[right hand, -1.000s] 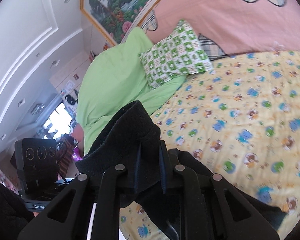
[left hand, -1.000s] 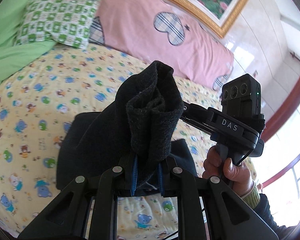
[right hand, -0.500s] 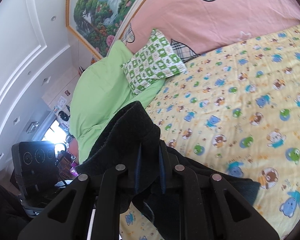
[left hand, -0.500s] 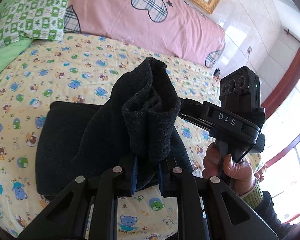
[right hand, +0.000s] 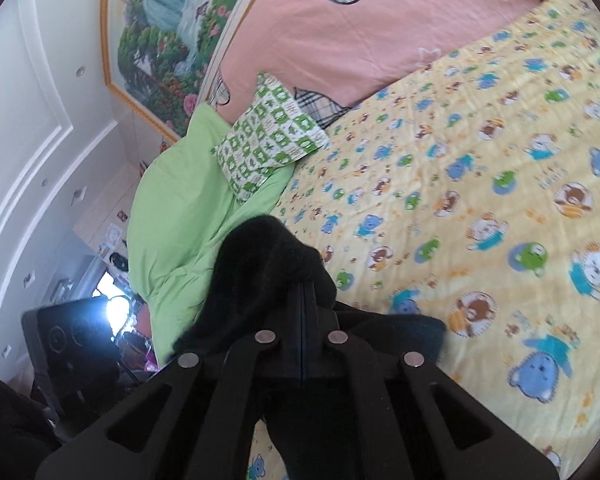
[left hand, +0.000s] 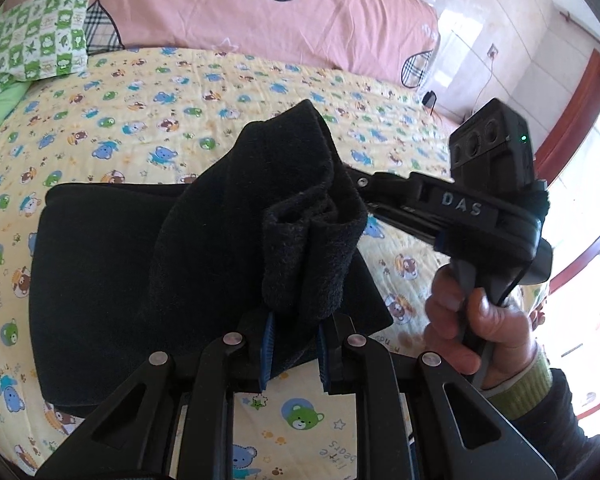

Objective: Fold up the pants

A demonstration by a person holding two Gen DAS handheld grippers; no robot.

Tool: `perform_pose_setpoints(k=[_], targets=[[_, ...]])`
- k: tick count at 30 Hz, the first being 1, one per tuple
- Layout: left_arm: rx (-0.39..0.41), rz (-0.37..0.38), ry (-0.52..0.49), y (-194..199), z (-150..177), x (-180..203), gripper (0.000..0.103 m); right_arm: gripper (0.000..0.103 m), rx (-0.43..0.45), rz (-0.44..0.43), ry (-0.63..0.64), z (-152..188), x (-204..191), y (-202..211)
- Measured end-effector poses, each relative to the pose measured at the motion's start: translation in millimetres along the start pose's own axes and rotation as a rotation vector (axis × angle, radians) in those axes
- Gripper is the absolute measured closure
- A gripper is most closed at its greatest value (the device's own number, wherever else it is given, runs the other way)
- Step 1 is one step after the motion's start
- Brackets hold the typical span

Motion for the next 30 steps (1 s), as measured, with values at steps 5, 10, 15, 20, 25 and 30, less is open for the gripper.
perform_pose_setpoints(k=[5, 10, 15, 20, 25, 30], targets=[[-0.003, 0.02, -0.023, -2, 0, 6, 0.072, 0.102, 0.025, 0.052, -0.017, 1, 6, 15], [-0.002, 0.048, -0.045, 3, 3, 12, 0.06, 0.102, 0.067, 0.116, -0.025, 5, -1, 31], [0.004, 0.076, -0.013, 15, 7, 7, 0.054, 0.1, 0.089, 0.178, -0.045, 15, -6, 40], [0.037, 0.075, 0.035, 36, 8, -6, 0.052, 0.038, 0.123, 0.227, -0.038, 21, -16, 48], [0.064, 0.062, 0.095, 53, 11, -27, 0.05, 0.03, 0.166, 0.227, -0.014, 24, -34, 53], [0.095, 0.032, 0.159, 70, 14, -52, 0.048, 0.03, 0.152, 0.264, 0.018, 28, -51, 45]])
Point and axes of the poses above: each gripper's, at about its wrist camera, not at the fingertips, and y roughly against the way its jaws point, x to its right, z to its underside, the point moved 1 cm from there along -y, roughly the way its jaws point, and after that the axes turned 3 degrees about -y, right-handed, at the moved point
